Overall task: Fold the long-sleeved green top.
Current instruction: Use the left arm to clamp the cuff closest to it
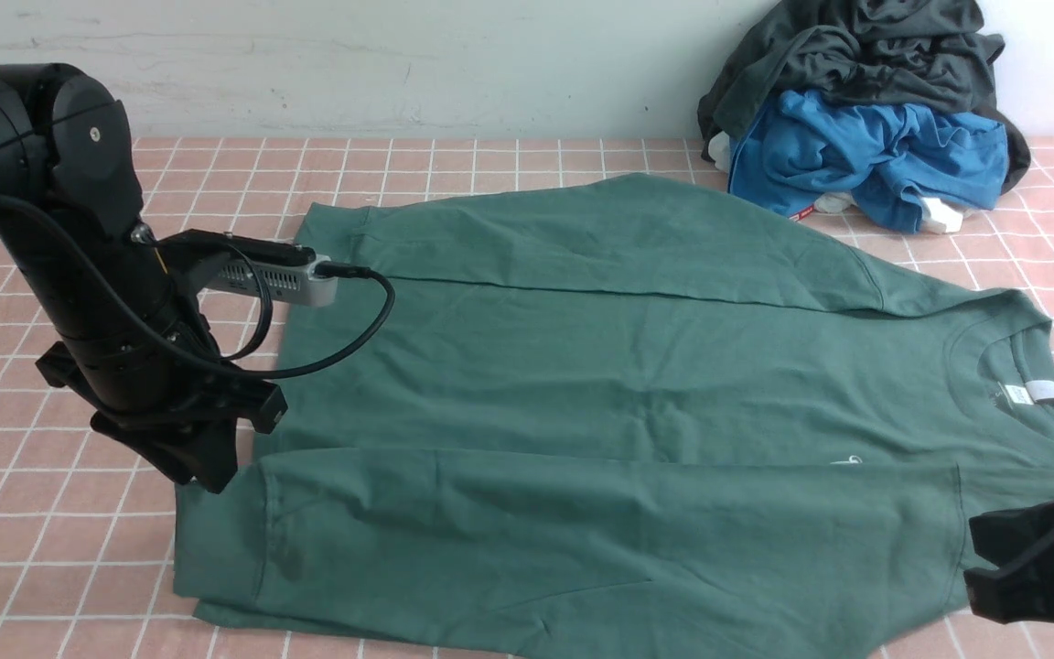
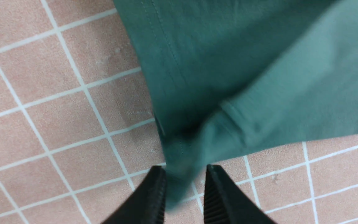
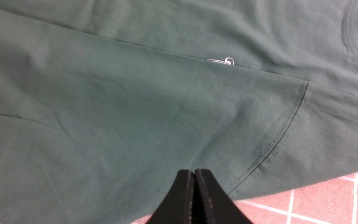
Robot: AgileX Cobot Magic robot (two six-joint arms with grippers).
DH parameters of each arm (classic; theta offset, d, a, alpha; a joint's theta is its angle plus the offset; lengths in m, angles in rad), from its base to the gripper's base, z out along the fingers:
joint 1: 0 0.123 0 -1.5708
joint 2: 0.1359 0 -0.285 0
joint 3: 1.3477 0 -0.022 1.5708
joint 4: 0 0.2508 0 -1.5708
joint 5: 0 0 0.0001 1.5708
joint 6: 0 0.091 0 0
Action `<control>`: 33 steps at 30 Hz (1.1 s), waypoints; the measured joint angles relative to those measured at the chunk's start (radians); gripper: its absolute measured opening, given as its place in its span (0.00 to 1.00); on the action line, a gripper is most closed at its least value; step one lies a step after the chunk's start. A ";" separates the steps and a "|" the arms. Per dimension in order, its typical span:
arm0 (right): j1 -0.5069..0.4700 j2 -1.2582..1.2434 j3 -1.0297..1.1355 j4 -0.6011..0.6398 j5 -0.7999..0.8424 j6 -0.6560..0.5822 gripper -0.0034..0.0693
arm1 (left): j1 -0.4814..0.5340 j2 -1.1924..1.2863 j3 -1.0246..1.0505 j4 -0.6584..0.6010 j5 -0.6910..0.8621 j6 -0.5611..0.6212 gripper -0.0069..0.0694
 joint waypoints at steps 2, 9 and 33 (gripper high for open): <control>0.000 0.000 0.000 0.000 0.000 0.000 0.03 | 0.000 0.000 0.000 -0.001 0.000 -0.001 0.38; 0.000 0.000 0.000 0.003 0.000 0.000 0.03 | 0.001 0.000 0.001 0.005 -0.008 -0.005 0.30; 0.000 0.000 0.000 0.060 0.000 0.000 0.03 | 0.166 0.195 0.091 -0.194 -0.247 0.063 0.36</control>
